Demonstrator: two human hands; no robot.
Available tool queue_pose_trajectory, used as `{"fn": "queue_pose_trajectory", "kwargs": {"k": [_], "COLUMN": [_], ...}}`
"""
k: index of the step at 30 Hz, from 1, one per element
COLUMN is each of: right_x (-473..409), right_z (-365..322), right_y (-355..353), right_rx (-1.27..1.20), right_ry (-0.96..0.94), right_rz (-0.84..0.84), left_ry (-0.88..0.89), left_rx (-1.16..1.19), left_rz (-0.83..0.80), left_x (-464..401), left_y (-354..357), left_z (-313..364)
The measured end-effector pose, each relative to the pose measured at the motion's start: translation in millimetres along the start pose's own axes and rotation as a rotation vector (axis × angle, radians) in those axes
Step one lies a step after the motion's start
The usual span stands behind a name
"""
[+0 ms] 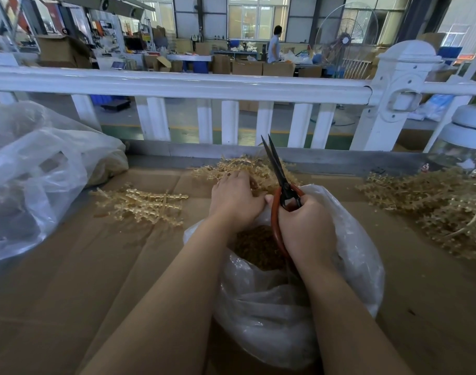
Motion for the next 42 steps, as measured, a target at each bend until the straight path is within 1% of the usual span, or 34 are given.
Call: {"fn": "queue_pose_trajectory", "kwargs": {"k": [3, 7, 9, 11, 12, 15, 18, 21, 24, 27, 31, 37, 38, 42], "right_x": [0, 1, 2, 1, 1, 1, 1, 2, 4, 4, 3, 2, 2, 1], "right_z": [-1, 1, 0, 0, 1, 1, 1, 0, -3, -4, -3, -1, -1, -1], "right_y": [-3, -1, 0, 0, -1, -1, -2, -3, -4, -7, -7, -7, -8, -7], "right_rx": [-0.034, -0.024, -0.003, -0.002, -0.007, -0.017, -0.019, -0.036, -0.065, -0.109, -0.147, -0.179, -0.180, -0.194], "right_ry": [0.000, 0.014, 0.007, 0.008, 0.009, 0.009, 0.026, 0.022, -0.001, 0.011, 0.027, 0.034, 0.034, 0.031], "right_rz": [0.035, 0.019, 0.009, 0.004, 0.003, 0.013, 0.024, 0.035, 0.049, 0.083, 0.086, 0.095, 0.098, 0.091], "left_ry": [-0.110, -0.283, -0.313, -0.315, -0.314, -0.298, -0.211, -0.135, -0.122, -0.191, -0.255, -0.238, -0.233, -0.263], "left_rx": [0.106, 0.486, 0.520, 0.568, 0.645, 0.983, 1.237, 1.389, 1.507, 1.617, 1.671, 1.892, 1.900, 1.759], "left_rz": [-0.016, -0.074, -0.073, -0.008, 0.036, 0.169, 0.261, 0.338, 0.420, 0.494, 0.515, 0.541, 0.542, 0.526], "left_x": [5, 9, 8, 6, 6, 9, 11, 13, 17, 21, 26, 29, 29, 31], "left_y": [-1, 1, -1, -6, -9, -19, -31, -41, -47, -47, -46, -54, -55, -55], "left_z": [-6, -14, -17, -20, -21, -24, -22, -18, -19, -29, -38, -45, -48, -56]}}
Point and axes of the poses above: each hand's wrist, its own x-axis away from the middle knuckle, its own y-axis out of the palm, z = x × y, the point moved 7 cm from there along -x, towards the middle knuckle, and after that the axes turned 3 degrees about -x, right-handed, at the moved point
